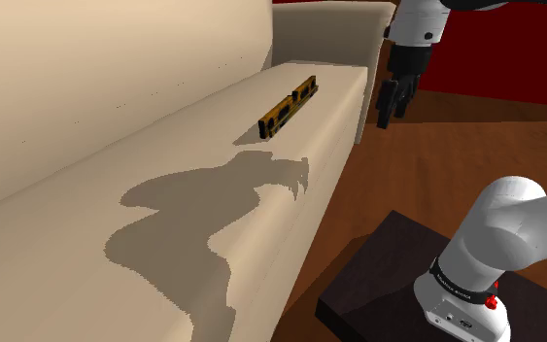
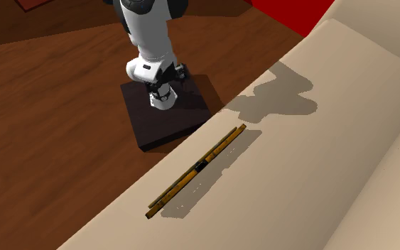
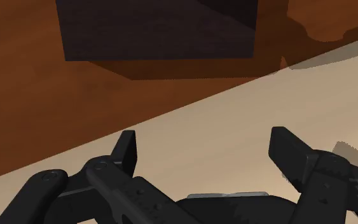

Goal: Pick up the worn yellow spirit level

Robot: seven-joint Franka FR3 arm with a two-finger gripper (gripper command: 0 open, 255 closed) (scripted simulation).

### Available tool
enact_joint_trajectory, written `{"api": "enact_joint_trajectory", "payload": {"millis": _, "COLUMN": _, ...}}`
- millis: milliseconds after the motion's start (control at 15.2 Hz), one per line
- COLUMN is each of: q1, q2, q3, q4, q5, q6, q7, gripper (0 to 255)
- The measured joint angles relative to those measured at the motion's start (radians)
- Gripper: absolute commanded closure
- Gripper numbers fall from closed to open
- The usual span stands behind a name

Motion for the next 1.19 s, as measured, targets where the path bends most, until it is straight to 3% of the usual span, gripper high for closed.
{"api": "enact_joint_trajectory", "payload": {"millis": 132, "q1": -0.006, "q2": 0.017, "q3": 0.012, "q4": 0.010, "q5": 0.008, "q6": 0.006, "q7": 0.025, "gripper": 0}}
{"api": "enact_joint_trajectory", "payload": {"millis": 396, "q1": -0.054, "q2": 0.138, "q3": 0.102, "q4": 0.091, "q5": 0.058, "q6": 0.045, "q7": 0.227, "gripper": 0}}
{"api": "enact_joint_trajectory", "payload": {"millis": 792, "q1": -0.138, "q2": 0.366, "q3": 0.219, "q4": 0.293, "q5": 0.085, "q6": 0.068, "q7": 0.570, "gripper": 0}}
{"api": "enact_joint_trajectory", "payload": {"millis": 1188, "q1": -0.203, "q2": 0.624, "q3": 0.300, "q4": 0.544, "q5": 0.046, "q6": 0.063, "q7": 0.911, "gripper": 0}}
